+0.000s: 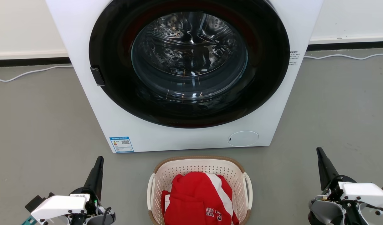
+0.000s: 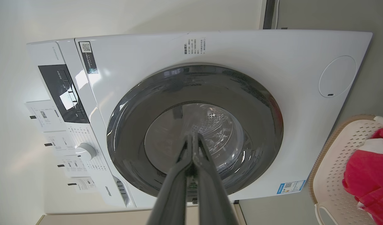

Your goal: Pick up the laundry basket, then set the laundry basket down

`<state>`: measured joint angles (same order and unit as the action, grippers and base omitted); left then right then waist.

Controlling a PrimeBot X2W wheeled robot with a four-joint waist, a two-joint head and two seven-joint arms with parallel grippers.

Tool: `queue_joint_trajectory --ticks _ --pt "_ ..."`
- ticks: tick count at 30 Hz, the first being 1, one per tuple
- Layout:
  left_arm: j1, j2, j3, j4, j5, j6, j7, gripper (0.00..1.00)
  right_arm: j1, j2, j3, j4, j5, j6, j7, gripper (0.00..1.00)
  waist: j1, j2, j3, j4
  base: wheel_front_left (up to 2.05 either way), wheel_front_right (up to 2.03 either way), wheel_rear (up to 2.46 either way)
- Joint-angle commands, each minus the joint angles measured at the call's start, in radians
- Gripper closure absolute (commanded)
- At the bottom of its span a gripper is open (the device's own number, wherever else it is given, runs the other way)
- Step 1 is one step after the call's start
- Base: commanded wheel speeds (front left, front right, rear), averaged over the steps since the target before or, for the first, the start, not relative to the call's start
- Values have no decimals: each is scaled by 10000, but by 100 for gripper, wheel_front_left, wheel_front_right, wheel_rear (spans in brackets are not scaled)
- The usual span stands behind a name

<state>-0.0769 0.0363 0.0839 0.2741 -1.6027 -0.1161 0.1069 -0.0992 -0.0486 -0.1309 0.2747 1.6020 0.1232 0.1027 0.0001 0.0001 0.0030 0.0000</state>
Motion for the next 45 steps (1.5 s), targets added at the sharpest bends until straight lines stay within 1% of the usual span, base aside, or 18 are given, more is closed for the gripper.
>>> queue_joint_trajectory --ticks 1,45 --pt "-312 139 301 -287 -57 -146 65 100 -88 -16 168 -299 64 75 108 100 0 -1 0 0 0 0 0" --pt "-311 139 299 -289 -59 -146 63 100 -87 -16 170 -299 66 75 106 100 0 -1 0 0 0 0 0"
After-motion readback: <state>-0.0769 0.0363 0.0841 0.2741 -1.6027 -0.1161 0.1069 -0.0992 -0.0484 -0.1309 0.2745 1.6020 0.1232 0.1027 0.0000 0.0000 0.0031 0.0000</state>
